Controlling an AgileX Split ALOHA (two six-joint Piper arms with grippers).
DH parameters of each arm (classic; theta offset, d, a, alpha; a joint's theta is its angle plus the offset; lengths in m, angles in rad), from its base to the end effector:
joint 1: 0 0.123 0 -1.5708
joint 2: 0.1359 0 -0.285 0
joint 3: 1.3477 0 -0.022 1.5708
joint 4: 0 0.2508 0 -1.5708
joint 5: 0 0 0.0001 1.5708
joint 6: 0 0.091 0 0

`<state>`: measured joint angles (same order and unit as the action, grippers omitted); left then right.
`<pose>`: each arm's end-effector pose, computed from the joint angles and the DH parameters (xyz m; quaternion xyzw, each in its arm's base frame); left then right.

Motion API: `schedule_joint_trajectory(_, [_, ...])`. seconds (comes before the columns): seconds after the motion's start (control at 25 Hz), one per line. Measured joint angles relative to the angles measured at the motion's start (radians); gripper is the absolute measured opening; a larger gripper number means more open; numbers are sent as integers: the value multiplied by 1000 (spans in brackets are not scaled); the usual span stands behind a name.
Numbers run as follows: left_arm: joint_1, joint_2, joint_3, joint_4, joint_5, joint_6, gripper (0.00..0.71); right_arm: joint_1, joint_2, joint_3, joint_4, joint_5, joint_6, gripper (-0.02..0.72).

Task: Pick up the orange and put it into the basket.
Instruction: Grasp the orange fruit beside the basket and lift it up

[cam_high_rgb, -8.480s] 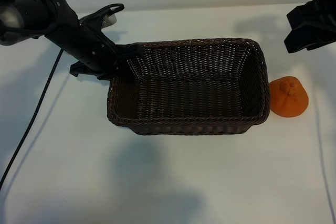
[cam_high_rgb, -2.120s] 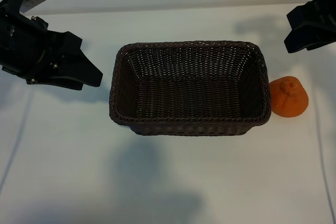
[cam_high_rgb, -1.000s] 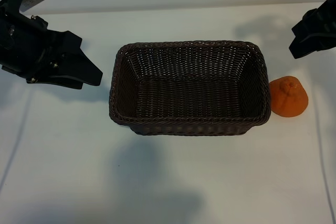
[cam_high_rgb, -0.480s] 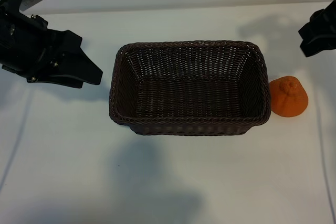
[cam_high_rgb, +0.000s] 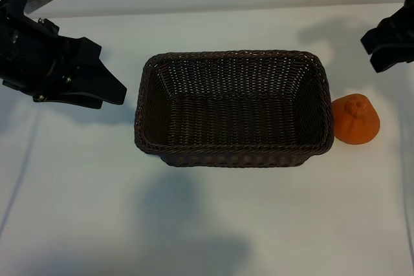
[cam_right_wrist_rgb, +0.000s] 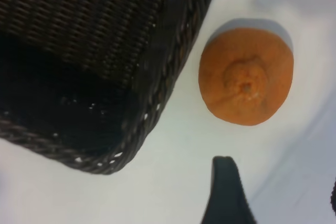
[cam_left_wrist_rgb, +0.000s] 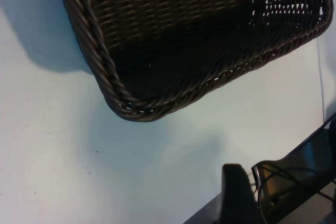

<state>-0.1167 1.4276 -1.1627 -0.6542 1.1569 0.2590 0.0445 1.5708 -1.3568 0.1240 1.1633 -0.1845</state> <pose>0.2651 -0.0822 0.3138 0.0836 0.9413 -0.2986 0.1331 0.3146 0.0244 0.3086 -0.0967 0.9837 0.0498 0.1435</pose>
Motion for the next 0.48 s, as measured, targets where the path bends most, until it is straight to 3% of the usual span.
schedule_joint_trajectory(0.24, [0,0,0,0,0,0,467,0,57,0,-58,-19,64,469])
schedule_joint_trajectory(0.48, [0,0,0,0,0,0,467,0,103,0,-69,-58,73,469])
